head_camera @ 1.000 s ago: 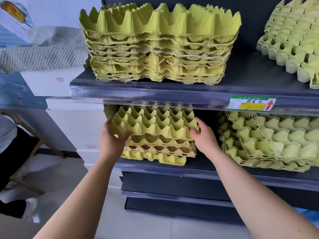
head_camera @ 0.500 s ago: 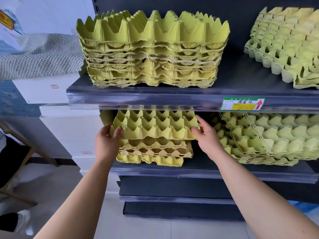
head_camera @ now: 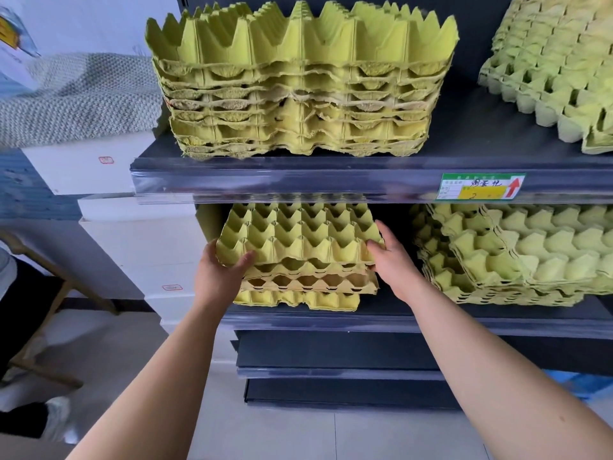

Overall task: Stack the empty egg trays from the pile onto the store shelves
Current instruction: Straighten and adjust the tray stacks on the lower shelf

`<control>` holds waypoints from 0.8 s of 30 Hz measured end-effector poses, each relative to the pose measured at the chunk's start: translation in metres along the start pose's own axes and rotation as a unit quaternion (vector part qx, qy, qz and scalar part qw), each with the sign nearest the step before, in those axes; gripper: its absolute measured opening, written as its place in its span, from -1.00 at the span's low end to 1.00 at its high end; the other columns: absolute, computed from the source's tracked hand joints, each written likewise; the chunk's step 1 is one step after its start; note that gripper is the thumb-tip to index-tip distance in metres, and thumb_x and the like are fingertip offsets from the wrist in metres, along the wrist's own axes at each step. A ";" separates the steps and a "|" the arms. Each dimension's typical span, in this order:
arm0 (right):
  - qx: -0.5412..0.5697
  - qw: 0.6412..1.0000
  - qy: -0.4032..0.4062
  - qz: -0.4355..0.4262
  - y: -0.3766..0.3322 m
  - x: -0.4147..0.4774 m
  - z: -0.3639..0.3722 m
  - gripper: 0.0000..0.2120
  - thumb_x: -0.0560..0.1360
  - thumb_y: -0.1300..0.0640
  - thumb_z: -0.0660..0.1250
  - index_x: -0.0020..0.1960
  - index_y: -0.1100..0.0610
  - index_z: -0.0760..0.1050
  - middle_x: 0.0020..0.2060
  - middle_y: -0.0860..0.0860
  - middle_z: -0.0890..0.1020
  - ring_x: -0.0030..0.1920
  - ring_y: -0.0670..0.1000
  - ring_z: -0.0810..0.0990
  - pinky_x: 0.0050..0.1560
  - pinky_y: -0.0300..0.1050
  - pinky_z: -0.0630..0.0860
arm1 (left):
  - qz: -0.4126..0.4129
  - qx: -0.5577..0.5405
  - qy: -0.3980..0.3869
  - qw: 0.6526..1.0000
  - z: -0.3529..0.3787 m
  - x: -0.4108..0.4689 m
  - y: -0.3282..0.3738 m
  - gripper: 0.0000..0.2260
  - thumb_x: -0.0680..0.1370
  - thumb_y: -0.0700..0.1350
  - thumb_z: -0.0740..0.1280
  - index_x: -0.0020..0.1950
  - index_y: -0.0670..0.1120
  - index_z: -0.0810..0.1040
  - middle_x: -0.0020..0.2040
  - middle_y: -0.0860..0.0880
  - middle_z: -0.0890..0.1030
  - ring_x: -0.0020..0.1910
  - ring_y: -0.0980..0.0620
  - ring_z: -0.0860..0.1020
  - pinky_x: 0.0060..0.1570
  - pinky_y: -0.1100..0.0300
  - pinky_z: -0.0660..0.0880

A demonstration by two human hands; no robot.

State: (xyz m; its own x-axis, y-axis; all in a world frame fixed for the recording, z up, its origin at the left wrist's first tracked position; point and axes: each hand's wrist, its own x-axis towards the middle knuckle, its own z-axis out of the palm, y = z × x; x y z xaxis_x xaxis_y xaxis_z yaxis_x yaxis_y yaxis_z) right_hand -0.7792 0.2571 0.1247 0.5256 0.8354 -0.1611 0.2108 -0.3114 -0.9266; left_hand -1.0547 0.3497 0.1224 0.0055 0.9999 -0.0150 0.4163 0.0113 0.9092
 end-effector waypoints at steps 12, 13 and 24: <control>0.002 0.997 0.062 -0.043 0.006 -0.016 -0.019 -0.52 0.63 0.07 0.14 0.50 -0.18 0.14 0.49 -0.07 0.25 0.41 -0.04 0.29 0.21 -0.21 0.22 | 0.034 -0.036 0.012 0.999 0.008 -0.001 0.008 -0.49 0.42 0.02 0.52 0.31 -0.04 0.46 0.01 0.10 0.65 -0.10 0.17 0.62 -0.12 0.26 0.49; 0.007 0.997 0.063 -0.042 0.011 -0.018 -0.018 -0.53 0.63 0.06 0.14 0.50 -0.19 0.14 0.48 -0.08 0.26 0.38 -0.08 0.30 0.20 -0.21 0.24 | 0.034 -0.043 0.011 0.998 0.008 -0.001 0.006 -0.50 0.42 0.01 0.53 0.29 -0.01 0.46 -0.03 0.16 0.64 -0.13 0.26 0.61 -0.17 0.33 0.47; 0.044 0.998 0.028 0.040 0.017 0.001 -0.007 -0.53 0.61 -0.01 0.16 0.46 -0.25 0.12 0.38 -0.09 0.39 0.15 -0.06 0.49 -0.04 -0.18 0.43 | -0.014 -0.087 -0.057 0.994 0.013 0.016 -0.007 -0.41 0.37 -0.01 0.57 0.31 0.13 0.38 -0.06 0.25 0.59 -0.14 0.37 0.54 -0.29 0.47 0.41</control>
State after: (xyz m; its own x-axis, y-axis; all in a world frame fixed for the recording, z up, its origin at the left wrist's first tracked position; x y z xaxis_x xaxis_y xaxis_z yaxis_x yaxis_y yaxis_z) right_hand -0.7698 0.2493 0.1115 0.5840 0.7819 -0.2182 0.0951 -0.3329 -0.9382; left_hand -1.0455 0.3657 0.1101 0.1037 0.9914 -0.0804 0.2535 0.0518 0.9659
